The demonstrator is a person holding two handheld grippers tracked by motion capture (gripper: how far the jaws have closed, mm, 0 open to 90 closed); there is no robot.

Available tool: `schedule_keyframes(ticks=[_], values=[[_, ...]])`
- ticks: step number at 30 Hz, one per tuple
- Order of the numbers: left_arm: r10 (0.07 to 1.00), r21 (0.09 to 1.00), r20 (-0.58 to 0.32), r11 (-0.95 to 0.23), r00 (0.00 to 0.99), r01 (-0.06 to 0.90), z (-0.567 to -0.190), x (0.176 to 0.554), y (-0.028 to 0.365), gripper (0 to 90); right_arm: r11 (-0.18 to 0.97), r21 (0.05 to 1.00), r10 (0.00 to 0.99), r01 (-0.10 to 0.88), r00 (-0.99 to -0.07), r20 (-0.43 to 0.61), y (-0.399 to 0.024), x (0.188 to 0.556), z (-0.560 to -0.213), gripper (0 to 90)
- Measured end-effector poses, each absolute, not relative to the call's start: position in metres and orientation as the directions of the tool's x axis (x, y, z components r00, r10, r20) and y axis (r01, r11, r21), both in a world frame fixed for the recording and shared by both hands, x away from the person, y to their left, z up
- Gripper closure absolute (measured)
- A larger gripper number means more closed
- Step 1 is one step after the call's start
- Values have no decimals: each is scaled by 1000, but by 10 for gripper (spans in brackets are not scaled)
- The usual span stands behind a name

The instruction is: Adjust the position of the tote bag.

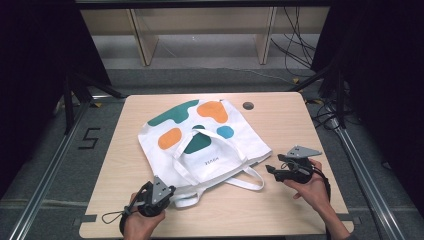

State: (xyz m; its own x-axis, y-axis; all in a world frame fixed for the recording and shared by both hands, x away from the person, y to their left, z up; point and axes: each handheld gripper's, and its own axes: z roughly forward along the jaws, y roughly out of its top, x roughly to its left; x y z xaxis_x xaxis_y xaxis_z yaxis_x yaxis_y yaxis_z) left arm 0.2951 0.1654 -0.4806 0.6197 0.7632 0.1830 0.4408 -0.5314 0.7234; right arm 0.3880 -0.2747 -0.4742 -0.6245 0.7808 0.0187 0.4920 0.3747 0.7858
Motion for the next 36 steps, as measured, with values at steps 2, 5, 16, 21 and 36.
schedule_keyframes(ticks=[2, 5, 16, 21, 36], values=[[777, 727, 176, -517, 604, 452, -481, 295, 172, 874, 380, 782, 782, 493, -623, 12, -274, 388, -475, 357], [790, 733, 178, -504, 586, 456, -480, 295, 181, 871, 401, 772, 778, 493, -628, -3, -270, 388, -478, 357], [824, 774, 142, -438, 548, 458, -478, 299, 187, 874, 507, 708, 749, 492, -657, -80, -245, 411, -498, 322], [819, 760, 155, -456, 552, 463, -478, 299, 188, 871, 529, 695, 753, 487, -647, -119, -236, 421, -502, 319], [814, 743, 163, -473, 557, 474, -481, 300, 192, 818, 560, 700, 746, 442, -637, -195, -237, 442, -506, 715]])
